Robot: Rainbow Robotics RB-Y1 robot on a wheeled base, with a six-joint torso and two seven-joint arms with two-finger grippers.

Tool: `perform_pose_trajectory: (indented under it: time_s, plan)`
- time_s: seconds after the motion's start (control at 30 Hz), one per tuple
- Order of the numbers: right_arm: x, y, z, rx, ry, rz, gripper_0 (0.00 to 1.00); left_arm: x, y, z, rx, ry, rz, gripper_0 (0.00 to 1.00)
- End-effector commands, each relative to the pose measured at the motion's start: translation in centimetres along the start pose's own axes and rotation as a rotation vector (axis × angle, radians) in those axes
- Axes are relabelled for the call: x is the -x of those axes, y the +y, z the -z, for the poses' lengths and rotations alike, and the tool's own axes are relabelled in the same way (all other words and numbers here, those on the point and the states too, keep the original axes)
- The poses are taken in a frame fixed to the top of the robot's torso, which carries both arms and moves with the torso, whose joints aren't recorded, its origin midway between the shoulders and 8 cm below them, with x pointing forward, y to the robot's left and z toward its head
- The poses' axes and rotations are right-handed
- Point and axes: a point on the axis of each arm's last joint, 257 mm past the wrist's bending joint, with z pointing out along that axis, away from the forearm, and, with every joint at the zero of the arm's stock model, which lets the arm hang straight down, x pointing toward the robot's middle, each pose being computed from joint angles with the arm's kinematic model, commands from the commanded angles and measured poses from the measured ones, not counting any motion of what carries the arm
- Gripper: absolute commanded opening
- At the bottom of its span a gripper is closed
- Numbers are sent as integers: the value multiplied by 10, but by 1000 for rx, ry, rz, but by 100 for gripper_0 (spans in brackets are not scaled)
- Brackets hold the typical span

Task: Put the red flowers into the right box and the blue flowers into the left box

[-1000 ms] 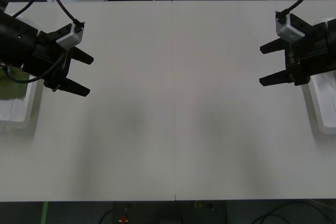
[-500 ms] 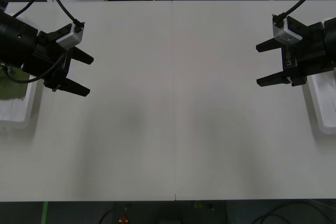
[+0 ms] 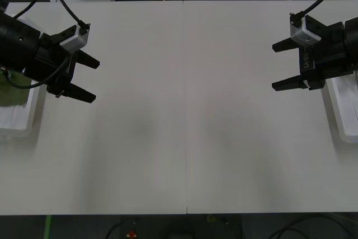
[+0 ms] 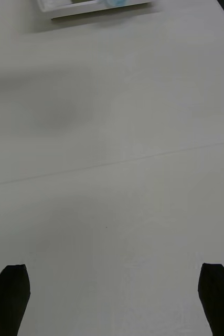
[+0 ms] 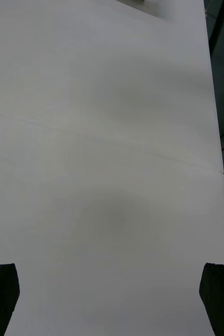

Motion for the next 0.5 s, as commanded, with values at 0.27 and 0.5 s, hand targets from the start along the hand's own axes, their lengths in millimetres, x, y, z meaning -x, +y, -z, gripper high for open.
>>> perform_pose_trajectory:
  time_s: [0.27, 0.5]
  plan:
    - [18, -8, 4, -21, 7, 93, 100, 14, 15, 22, 52, -1, -6, 100]
    - [18, -8, 4, -21, 7, 93, 100, 14, 15, 22, 52, -1, -6, 100]
